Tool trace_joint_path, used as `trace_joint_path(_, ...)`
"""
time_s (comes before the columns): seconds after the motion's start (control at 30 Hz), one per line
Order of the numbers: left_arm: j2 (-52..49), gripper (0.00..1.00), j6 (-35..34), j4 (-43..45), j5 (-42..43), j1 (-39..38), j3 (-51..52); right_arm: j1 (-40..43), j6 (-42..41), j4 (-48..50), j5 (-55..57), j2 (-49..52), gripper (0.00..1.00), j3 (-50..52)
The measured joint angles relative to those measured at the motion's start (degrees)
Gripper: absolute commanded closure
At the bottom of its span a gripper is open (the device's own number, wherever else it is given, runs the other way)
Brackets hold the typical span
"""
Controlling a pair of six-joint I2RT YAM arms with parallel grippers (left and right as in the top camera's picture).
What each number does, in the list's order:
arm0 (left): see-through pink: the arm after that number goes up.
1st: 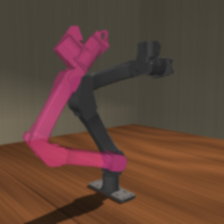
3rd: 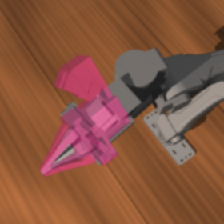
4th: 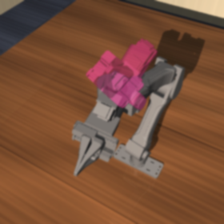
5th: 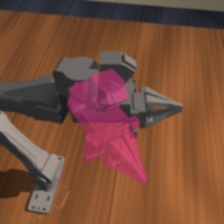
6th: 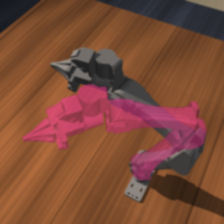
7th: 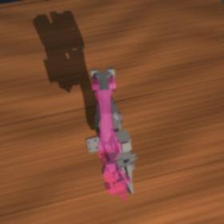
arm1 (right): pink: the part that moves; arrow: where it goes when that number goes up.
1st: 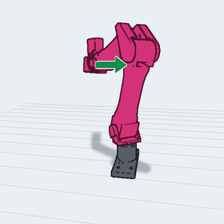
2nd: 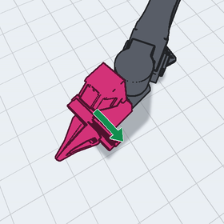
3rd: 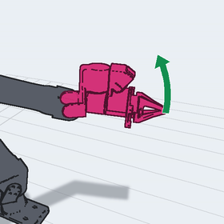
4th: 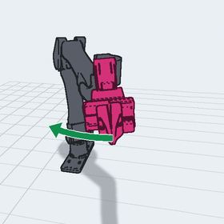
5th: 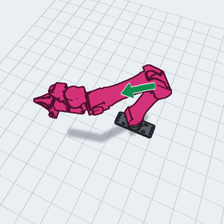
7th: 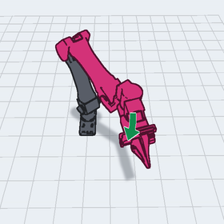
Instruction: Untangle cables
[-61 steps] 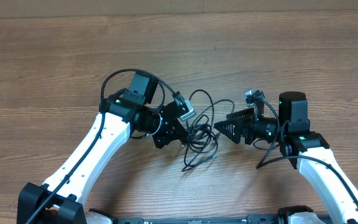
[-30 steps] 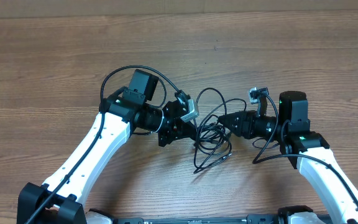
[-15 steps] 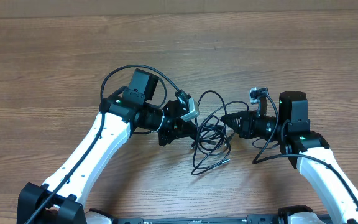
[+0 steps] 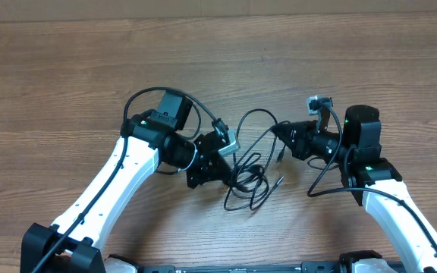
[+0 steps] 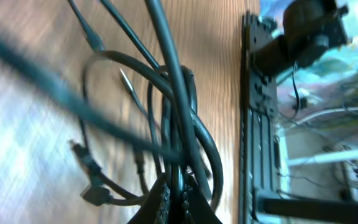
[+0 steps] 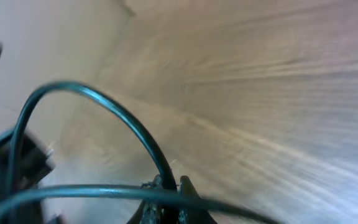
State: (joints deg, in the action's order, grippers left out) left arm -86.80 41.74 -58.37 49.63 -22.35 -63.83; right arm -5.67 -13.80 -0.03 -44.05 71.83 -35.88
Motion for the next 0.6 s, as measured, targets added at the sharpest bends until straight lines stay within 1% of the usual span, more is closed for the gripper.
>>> trace_joint_path(0.1,0.0,0.96,1.4,-4.0,-1.8,0.0,-0.1,0.0,0.1,0.1,5.7,0.0,0.96,0.0)
trace_joint_path(0.23,0.0,0.96,2.3,-6.5,-3.9,0.0,-0.1,-0.1,0.1,0.0,15.0,0.0,0.96,0.0)
trace_joint_path(0.37,0.0,0.96,2.5,-6.9,-5.1,0.0,-0.1,-0.1,0.1,-0.5,25.6,0.0,0.96,0.0)
trace_joint_path(0.6,0.0,0.96,3.3,-6.8,-5.6,0.0,-0.2,-0.1,0.3,-5.3,40.0,0.0,0.96,0.0)
